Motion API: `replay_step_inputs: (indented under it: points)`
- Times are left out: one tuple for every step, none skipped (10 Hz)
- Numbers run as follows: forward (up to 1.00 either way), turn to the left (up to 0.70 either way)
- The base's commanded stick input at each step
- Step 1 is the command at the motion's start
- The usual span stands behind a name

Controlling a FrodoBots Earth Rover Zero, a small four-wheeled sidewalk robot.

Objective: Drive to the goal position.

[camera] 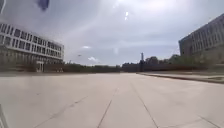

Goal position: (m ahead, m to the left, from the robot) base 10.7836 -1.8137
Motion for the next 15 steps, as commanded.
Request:
replay_step_inputs:
  points:
    - [0.7, 0.0]
    - [0.7, -0.09]
    - [0.7, -0.21]
    - [0.7, -0.33]
    - [0.7, -0.35]
    - [0.7, -0.35]
    - [0.7, -0.35]
    - [0.7, -0.35]
    - [0.7, -0.15]
    - [0.7, 0.0]
    - [0.7, 0.0]
    - [0.7, 0.0]
    - [0.7, 0.0]
    - [0.7, 0.0]
    - [0.7, 0.0]
